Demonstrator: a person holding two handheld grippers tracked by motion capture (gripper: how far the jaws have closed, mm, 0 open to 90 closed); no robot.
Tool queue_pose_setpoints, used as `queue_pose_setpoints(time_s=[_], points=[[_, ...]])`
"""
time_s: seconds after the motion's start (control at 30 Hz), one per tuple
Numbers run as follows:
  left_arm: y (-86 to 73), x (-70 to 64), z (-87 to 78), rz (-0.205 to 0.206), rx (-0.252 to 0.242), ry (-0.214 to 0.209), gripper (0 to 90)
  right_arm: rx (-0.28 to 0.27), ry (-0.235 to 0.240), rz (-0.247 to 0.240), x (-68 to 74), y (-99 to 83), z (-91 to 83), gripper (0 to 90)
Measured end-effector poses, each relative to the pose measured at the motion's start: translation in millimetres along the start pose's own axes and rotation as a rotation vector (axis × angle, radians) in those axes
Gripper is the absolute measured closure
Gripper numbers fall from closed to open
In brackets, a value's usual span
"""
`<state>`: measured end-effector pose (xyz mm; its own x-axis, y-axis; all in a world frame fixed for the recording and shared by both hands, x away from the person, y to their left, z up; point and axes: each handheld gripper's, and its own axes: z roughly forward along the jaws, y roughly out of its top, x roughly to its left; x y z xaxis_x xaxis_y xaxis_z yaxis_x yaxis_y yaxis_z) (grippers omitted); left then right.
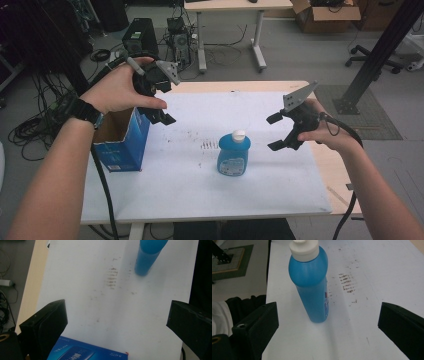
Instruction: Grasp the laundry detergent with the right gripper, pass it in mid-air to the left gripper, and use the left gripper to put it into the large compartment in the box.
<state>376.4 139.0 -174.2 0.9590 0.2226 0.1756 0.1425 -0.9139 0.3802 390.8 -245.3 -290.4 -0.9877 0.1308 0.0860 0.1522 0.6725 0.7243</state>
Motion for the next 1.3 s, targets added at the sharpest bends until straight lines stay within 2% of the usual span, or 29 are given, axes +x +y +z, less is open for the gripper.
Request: queue_pose_setpoints(time_s=[0.13,0.53,0.83,0.9,1.13,1.17,1.27,1.3], points=[[-0.7,-0.3,-0.1,0.000,0.005,-0.003,3.5,-0.036,0.013,-0.001,2.3,-3.9,8.0,3.0],[-1.8,-0.8,2.3,0.004,0.012,-0.007,3.4,-0.120,0.011,0.028,7.8,-15.5,33.0,2.7],[-3.4,-2.1,6.4,0.007,0.025,-0.014,3.5,-0.158,0.047,0.053,10.4,-22.9,57.9,1.8],[-3.6,-2.2,6.7,0.008,0.025,-0.015,3.5,-0.179,0.047,0.060,10.4,-24.3,62.7,1.8],[-6.3,-1.7,8.0,0.003,0.022,-0.019,3.5,-0.193,0.046,0.069,11.9,-26.5,79.2,2.0],[-7.1,-1.6,8.7,0.003,0.022,-0.022,3.5,-0.215,0.050,0.070,12.6,-25.7,83.3,2.4],[-7.7,-1.7,9.3,0.002,0.024,-0.024,3.5,-0.231,0.051,0.070,13.4,-25.0,86.5,2.7],[-8.1,-1.9,9.5,0.000,0.022,-0.023,3.5,-0.255,0.044,0.071,14.3,-24.1,90.2,3.2]])
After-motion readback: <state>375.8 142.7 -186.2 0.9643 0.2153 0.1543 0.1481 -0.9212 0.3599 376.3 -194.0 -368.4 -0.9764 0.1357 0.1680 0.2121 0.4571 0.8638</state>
